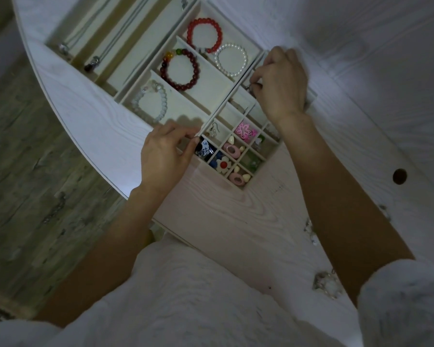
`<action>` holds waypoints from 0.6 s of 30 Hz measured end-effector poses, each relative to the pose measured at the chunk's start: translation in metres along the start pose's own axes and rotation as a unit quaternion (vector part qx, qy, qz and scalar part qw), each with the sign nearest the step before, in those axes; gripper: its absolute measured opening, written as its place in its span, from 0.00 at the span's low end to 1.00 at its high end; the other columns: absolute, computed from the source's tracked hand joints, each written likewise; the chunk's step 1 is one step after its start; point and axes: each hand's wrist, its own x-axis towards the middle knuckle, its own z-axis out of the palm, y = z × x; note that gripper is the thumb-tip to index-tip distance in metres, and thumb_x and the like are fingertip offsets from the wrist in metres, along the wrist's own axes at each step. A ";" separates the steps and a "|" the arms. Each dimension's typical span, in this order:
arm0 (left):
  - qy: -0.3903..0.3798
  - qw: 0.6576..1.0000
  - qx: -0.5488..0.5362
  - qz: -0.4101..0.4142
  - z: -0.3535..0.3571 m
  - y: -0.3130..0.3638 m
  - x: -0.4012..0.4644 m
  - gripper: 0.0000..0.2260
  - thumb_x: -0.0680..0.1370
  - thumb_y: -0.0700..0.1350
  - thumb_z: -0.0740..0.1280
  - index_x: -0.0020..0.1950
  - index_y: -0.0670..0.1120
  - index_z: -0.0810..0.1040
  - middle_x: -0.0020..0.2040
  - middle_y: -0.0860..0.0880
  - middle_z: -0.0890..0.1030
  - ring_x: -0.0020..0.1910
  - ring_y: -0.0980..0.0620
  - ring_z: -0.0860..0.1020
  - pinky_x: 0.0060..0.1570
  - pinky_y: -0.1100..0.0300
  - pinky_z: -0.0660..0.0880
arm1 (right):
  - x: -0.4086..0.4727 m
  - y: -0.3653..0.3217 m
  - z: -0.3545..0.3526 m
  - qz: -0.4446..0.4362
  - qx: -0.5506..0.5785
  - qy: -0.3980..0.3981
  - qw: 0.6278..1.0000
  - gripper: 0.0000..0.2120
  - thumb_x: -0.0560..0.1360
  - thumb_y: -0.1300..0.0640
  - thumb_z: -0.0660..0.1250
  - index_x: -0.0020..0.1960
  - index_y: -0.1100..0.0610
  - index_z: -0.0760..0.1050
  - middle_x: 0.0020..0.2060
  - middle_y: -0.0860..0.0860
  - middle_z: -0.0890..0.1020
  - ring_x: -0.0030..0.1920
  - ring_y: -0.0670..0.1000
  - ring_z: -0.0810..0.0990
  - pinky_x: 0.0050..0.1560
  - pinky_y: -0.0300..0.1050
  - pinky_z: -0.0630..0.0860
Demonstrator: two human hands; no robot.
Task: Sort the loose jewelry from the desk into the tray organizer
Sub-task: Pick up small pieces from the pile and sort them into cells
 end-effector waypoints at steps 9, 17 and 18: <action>-0.010 1.000 0.000 0.013 -0.003 -0.002 0.003 0.09 0.77 0.47 0.67 0.53 0.46 0.83 0.44 0.48 0.81 0.40 0.49 0.76 0.39 0.58 0.72 | -0.003 -0.003 -0.004 0.029 -0.015 0.003 0.999 0.11 0.78 0.56 0.62 0.52 0.59 0.81 0.54 0.56 0.76 0.56 0.55 0.71 0.53 0.49 0.72; -0.003 1.000 0.007 0.025 -0.003 -0.004 0.003 0.08 0.77 0.46 0.67 0.53 0.45 0.83 0.43 0.47 0.80 0.40 0.48 0.76 0.40 0.60 0.69 | -0.001 -0.006 0.003 0.063 -0.046 -0.035 0.996 0.08 0.78 0.60 0.63 0.51 0.59 0.81 0.50 0.56 0.80 0.53 0.55 0.75 0.53 0.48 0.73; -0.004 1.000 0.007 0.025 -0.002 -0.004 0.003 0.08 0.77 0.46 0.67 0.53 0.45 0.83 0.43 0.47 0.80 0.40 0.48 0.76 0.40 0.60 0.69 | 0.000 -0.006 0.004 0.066 -0.042 -0.039 0.996 0.08 0.77 0.61 0.64 0.51 0.59 0.81 0.49 0.56 0.80 0.52 0.54 0.75 0.52 0.47 0.73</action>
